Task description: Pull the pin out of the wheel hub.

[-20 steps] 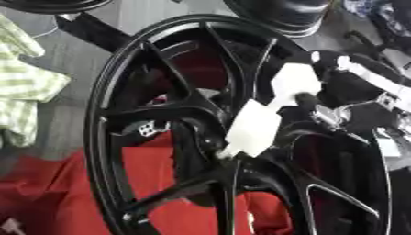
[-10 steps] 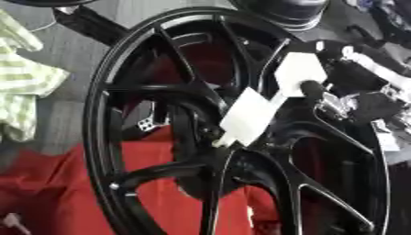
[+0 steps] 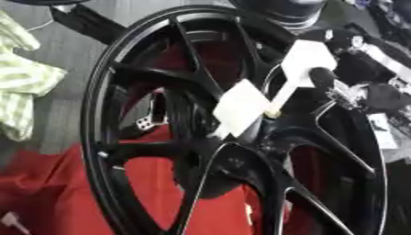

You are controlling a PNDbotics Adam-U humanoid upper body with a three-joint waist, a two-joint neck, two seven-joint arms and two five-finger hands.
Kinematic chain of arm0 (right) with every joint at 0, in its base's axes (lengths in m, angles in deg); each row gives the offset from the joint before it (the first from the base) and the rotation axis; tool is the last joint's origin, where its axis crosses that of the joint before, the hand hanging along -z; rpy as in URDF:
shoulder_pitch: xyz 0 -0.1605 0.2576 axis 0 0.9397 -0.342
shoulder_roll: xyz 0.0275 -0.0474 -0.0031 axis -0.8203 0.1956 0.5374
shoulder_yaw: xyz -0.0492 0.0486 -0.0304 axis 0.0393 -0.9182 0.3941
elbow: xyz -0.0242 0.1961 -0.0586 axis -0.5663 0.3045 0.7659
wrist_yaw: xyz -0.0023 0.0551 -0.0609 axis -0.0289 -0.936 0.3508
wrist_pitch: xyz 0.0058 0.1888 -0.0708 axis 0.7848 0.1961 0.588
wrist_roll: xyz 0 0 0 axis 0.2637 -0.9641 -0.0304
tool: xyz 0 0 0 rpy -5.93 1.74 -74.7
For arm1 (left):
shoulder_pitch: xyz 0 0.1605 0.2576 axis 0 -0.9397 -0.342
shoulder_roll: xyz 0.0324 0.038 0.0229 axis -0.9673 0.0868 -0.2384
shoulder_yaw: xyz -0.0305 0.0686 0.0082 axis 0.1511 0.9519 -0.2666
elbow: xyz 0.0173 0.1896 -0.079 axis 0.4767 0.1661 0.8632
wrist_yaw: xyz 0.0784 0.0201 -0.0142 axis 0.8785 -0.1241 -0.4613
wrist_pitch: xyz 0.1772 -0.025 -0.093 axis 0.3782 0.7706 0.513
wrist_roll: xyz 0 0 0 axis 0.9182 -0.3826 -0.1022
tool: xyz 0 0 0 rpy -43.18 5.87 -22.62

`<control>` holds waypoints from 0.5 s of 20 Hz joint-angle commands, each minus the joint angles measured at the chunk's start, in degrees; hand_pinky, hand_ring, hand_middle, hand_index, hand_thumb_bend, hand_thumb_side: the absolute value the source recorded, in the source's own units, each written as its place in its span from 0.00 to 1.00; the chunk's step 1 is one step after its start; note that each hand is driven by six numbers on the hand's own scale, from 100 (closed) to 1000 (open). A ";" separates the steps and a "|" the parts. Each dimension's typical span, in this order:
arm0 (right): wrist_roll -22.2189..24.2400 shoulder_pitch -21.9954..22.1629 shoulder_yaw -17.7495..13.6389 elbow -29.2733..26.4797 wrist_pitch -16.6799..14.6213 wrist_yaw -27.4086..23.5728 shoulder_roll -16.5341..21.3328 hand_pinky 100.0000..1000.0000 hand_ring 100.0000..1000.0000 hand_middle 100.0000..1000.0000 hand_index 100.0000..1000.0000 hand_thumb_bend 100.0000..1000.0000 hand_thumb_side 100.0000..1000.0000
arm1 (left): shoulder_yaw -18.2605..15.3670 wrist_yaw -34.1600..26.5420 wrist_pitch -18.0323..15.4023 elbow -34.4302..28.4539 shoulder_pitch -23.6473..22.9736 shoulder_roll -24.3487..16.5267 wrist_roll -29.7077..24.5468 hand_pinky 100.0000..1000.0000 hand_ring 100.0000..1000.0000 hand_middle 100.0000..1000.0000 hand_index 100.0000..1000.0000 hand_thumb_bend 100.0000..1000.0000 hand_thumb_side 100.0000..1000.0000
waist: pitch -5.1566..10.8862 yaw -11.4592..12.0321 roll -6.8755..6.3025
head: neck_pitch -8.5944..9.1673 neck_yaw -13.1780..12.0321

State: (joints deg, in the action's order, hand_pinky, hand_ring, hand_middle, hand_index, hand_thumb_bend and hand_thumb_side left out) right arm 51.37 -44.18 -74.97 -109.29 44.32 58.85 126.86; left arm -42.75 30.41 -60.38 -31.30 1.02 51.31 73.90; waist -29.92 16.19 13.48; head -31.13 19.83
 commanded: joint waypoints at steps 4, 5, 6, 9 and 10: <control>-2.60 1.09 -3.75 -0.56 -2.55 -4.77 2.56 0.93 0.71 0.43 0.46 0.00 0.41 | -0.72 0.23 -0.06 -1.19 -0.14 -0.75 -0.07 0.56 0.60 0.53 0.71 0.00 0.76 | 2.24 -0.51 -0.53 | -0.24 -0.71; -3.38 1.44 -4.28 -0.56 -2.70 -5.67 2.52 0.93 0.71 0.43 0.46 0.00 0.41 | -0.74 0.22 -0.08 -1.19 -0.18 -0.78 -0.06 0.56 0.60 0.53 0.71 0.00 0.76 | 2.33 -0.57 -0.53 | -0.37 -0.80; -4.01 1.78 -4.69 -0.56 -2.83 -6.52 2.53 0.93 0.71 0.43 0.46 0.00 0.41 | -0.76 0.21 -0.08 -1.19 -0.22 -0.79 -0.06 0.56 0.60 0.53 0.71 0.00 0.76 | 2.41 -0.64 -0.55 | -0.50 -0.88; -5.61 3.33 -6.10 -0.56 -3.14 -9.23 2.32 0.94 0.71 0.43 0.46 0.00 0.41 | -1.08 0.24 -0.09 -1.19 -0.73 -0.75 0.22 0.56 0.59 0.53 0.71 0.00 0.76 | 2.83 -1.46 -1.01 | -0.99 -1.57; -6.12 3.92 -6.69 -0.56 -3.34 -10.17 2.27 0.94 0.71 0.43 0.46 0.00 0.41 | -1.21 0.21 -0.13 -1.19 -0.92 -0.76 0.36 0.56 0.59 0.53 0.71 0.00 0.76 | 2.99 -1.83 -1.20 | -1.33 -1.83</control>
State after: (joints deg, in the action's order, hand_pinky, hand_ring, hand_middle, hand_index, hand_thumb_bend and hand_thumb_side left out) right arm 46.06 -40.22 -80.01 -109.29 41.21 50.13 127.20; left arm -43.32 30.42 -60.44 -31.30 0.09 51.31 74.03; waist -28.81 14.30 12.78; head -32.18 18.26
